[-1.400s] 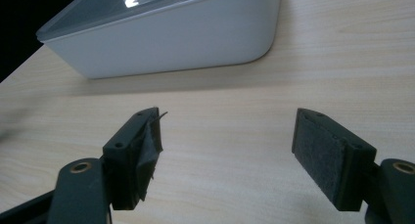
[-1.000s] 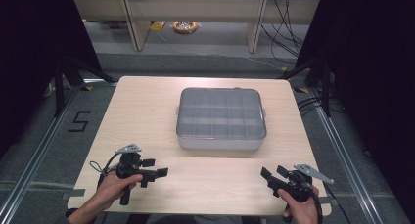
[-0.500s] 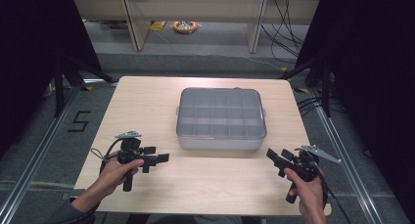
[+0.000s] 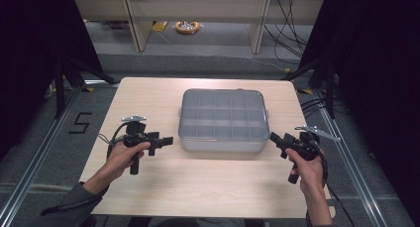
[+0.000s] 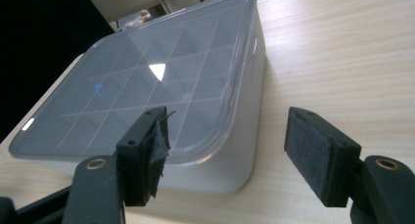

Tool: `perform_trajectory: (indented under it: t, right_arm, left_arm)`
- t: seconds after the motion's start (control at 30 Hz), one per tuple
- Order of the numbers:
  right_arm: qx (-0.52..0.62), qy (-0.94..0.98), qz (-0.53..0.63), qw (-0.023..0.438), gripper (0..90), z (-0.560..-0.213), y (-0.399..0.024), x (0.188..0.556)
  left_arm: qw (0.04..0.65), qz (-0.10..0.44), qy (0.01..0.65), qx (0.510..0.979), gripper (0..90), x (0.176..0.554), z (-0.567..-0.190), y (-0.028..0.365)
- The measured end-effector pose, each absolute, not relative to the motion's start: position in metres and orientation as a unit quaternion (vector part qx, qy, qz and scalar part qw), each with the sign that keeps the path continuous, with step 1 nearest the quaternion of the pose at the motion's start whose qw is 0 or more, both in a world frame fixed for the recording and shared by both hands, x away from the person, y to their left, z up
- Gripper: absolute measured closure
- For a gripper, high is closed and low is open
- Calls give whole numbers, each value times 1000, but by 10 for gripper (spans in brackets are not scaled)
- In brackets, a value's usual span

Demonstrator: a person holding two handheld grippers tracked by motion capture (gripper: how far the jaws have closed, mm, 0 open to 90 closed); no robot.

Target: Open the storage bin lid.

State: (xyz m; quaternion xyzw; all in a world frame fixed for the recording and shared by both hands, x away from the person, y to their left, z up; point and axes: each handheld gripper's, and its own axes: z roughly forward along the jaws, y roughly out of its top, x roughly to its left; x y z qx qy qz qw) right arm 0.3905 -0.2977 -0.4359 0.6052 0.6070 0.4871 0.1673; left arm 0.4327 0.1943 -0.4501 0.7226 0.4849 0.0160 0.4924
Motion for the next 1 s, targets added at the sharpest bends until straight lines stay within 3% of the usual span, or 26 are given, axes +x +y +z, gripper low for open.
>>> perform_trajectory:
  t: [0.1, 0.57, 0.63, 1.0]
  right_arm:
    - [617, 599, 488, 150, 343, -434, -295, 397]
    - [613, 601, 486, 159, 354, -431, -297, 433]
    - [638, 585, 481, 138, 357, -430, -292, 441]
    - [628, 601, 473, 146, 368, -439, -295, 478]
  left_arm:
    - [493, 20, 487, 721, 196, 440, -448, 190]
    - [471, 39, 509, 720, 221, 487, -451, 176]
    - [474, 22, 518, 712, 228, 495, -451, 174]
    - [470, 7, 543, 696, 294, 528, -454, 155]
